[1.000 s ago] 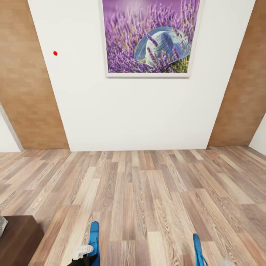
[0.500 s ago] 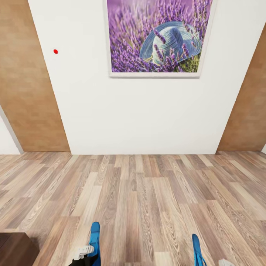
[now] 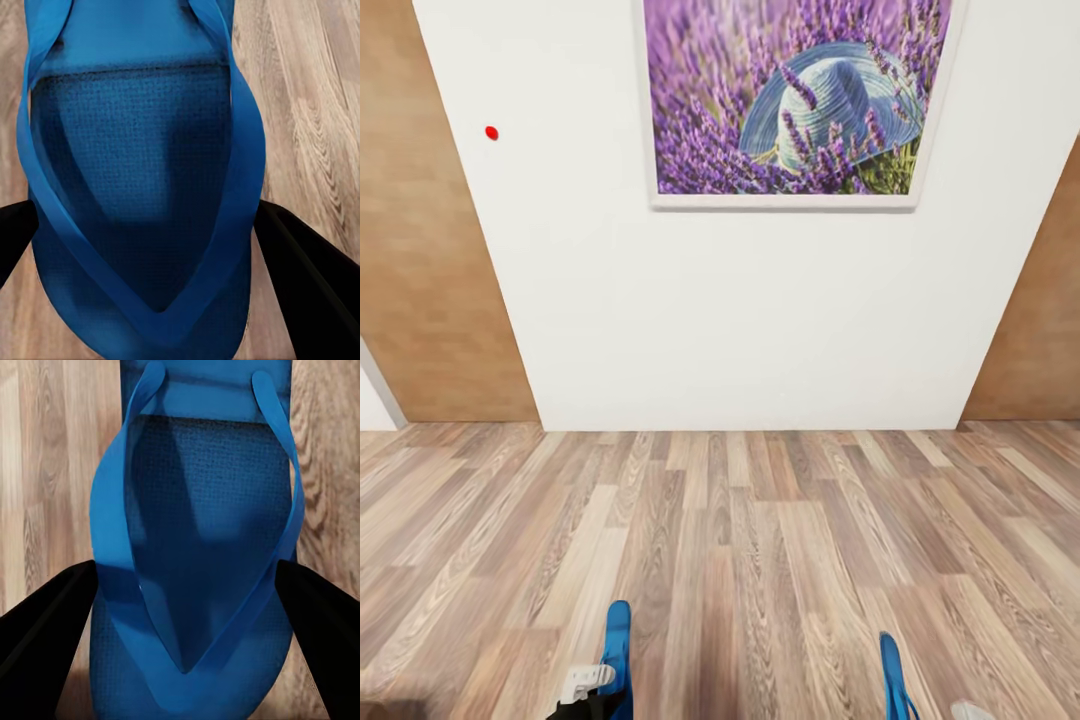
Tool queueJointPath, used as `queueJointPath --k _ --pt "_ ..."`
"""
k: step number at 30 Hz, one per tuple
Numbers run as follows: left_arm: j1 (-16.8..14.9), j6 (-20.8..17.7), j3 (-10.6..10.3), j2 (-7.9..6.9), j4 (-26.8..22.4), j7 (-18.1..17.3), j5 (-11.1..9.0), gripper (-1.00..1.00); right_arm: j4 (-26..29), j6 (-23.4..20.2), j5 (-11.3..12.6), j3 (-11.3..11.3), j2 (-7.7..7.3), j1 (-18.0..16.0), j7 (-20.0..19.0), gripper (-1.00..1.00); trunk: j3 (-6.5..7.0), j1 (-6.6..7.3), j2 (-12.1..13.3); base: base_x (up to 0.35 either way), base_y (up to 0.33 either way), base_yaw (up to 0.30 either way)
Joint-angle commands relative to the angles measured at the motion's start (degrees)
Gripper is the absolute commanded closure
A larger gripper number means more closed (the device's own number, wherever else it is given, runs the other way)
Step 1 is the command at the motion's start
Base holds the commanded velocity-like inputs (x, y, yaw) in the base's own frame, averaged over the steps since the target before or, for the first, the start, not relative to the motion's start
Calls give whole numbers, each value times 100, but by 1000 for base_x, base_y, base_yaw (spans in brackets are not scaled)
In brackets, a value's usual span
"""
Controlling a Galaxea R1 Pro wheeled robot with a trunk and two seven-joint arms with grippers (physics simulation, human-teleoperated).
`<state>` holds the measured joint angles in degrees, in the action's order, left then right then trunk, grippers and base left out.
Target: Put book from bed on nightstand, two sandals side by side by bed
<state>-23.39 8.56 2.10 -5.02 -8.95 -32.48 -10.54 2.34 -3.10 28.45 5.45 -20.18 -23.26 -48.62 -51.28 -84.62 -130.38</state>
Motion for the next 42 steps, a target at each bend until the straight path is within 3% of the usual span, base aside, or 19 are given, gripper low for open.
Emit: queueJointPath --k 1,42 --pt "-3 5 22 0 7 -30 -19 100 3 -33 64 35 -3 -3 -16 100 -6 -2 -2 328 0 0" --pt "-4 5 26 0 7 -32 -19 100 3 -33 64 35 -3 -3 -24 100 -6 -2 -2 328 0 39"
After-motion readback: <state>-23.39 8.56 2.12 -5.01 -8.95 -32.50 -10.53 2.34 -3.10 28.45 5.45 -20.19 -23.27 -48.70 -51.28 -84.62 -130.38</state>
